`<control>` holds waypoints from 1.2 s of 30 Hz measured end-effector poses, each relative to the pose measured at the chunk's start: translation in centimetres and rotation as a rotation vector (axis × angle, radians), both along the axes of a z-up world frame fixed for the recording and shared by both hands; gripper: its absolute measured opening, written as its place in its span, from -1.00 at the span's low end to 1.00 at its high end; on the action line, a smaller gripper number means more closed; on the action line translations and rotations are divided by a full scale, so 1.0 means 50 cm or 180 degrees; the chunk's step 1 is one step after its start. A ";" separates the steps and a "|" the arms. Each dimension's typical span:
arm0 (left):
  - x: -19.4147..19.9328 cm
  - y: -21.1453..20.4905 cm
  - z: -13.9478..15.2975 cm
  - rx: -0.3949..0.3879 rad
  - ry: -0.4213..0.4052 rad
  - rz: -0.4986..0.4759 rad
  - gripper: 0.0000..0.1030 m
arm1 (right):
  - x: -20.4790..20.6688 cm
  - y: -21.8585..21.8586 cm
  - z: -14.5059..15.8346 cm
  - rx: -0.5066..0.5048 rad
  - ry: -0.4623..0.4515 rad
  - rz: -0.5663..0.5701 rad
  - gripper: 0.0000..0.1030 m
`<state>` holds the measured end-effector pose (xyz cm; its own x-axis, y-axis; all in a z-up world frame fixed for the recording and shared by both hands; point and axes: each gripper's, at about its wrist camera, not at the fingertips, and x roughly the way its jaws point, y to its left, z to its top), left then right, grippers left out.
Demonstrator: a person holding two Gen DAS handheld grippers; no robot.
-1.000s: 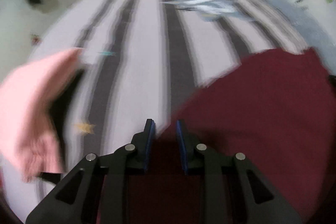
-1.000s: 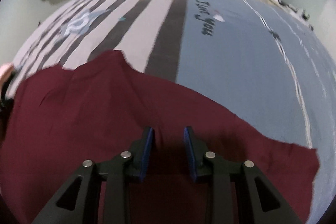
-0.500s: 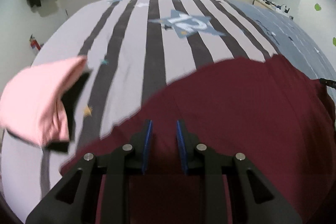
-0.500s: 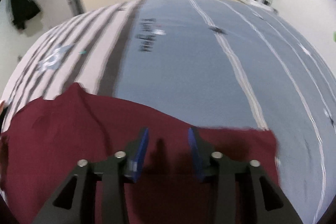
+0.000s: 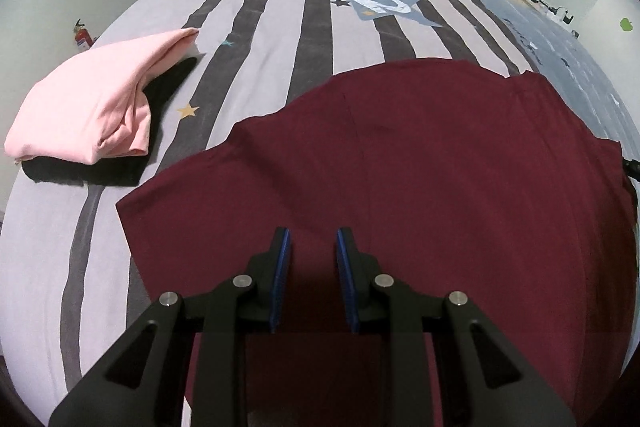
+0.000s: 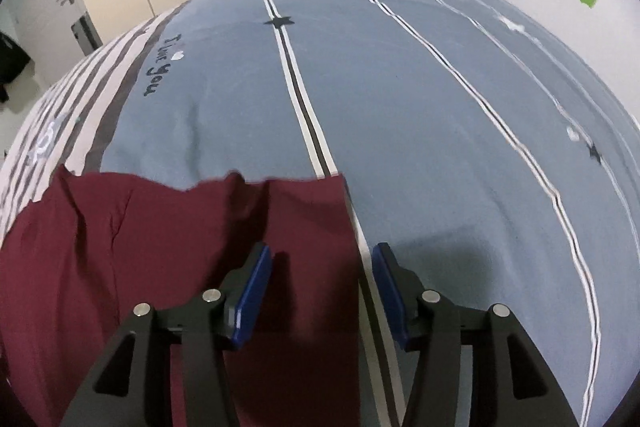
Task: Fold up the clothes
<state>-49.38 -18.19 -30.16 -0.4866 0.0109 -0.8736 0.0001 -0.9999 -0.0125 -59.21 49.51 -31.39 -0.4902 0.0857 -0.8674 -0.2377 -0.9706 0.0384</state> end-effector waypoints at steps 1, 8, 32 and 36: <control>-0.001 0.003 0.001 -0.0013 0.0003 -0.0006 -0.59 | -0.014 0.004 -0.007 0.0024 -0.0030 0.0017 0.08; 0.009 0.010 -0.004 -0.0028 -0.0036 -0.0009 -0.59 | -0.024 0.024 -0.037 0.0015 -0.0124 0.0115 -0.43; 0.070 0.008 0.017 0.0066 -0.0069 0.0083 -0.59 | 0.132 0.116 0.043 -0.0462 0.0015 -0.0241 -0.44; 0.081 0.019 0.013 0.0091 -0.0102 0.0062 -0.59 | 0.221 0.088 0.049 -0.0602 0.0022 -0.0117 -0.40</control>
